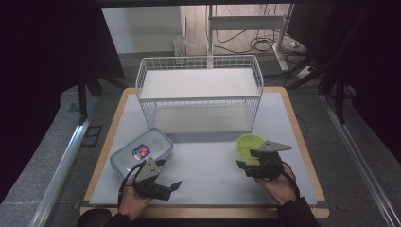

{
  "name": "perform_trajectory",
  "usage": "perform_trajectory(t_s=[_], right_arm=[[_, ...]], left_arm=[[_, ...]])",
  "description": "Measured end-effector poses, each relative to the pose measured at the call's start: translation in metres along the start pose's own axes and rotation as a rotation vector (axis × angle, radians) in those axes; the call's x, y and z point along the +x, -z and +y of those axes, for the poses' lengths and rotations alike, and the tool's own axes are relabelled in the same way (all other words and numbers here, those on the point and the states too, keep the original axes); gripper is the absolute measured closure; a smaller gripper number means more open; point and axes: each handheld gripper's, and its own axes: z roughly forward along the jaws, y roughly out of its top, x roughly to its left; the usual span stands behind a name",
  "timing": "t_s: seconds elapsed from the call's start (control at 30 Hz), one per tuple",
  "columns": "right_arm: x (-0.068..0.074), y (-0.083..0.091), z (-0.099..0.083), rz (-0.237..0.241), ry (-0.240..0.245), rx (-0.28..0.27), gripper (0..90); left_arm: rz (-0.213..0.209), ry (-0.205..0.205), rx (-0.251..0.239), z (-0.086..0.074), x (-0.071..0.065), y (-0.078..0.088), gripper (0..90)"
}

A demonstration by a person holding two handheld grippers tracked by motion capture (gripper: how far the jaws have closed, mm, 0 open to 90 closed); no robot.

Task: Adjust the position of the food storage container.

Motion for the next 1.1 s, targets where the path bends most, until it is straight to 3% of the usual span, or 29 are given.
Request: perform_trajectory(t_s=[0.07, 0.2, 0.27, 0.3, 0.4, 0.73, 0.83, 0.97, 1.1], right_arm=[[0.0, -0.001, 0.002, 0.01, 0.01, 0.01, 39.5], [0.001, -0.006, 0.012, 0.016, 0.094, 0.06, 62.2], [0.001, -0.01, 0.019, 0.031, 0.132, 0.075, 78.2], [0.001, -0.01, 0.019, 0.031, 0.132, 0.075, 78.2], [-0.002, -0.013, 0.031, 0.026, 0.169, 0.076, 89.9], [-0.014, -0.034, 0.052, 0.025, 0.152, 0.075, 90.0], [-0.011, -0.045, 0.055, 0.044, 0.172, 0.097, 90.0], [-0.006, -0.059, 0.058, 0.032, 0.206, 0.144, 90.0], [-0.009, -0.064, 0.056, 0.02, 0.204, 0.181, 90.0]], left_arm=[[0.0, -0.006, 0.001, 0.0, -0.001, -0.001, 4.4], [0.008, -0.019, 0.001, 0.0, -0.002, -0.001, 4.5], [0.008, -0.02, 0.0, 0.001, -0.001, 0.0, 4.4], [0.007, -0.017, -0.004, 0.001, -0.002, 0.0, 4.4], [0.005, -0.019, -0.008, 0.001, -0.002, 0.0, 4.4], [0.0, -0.026, 0.003, 0.001, -0.003, -0.001, 4.3], [0.001, -0.027, 0.012, 0.001, -0.003, -0.002, 4.3], [0.0, -0.032, 0.016, 0.001, -0.004, -0.002, 4.4], [-0.002, -0.026, 0.019, 0.0, -0.003, -0.003, 4.5]])
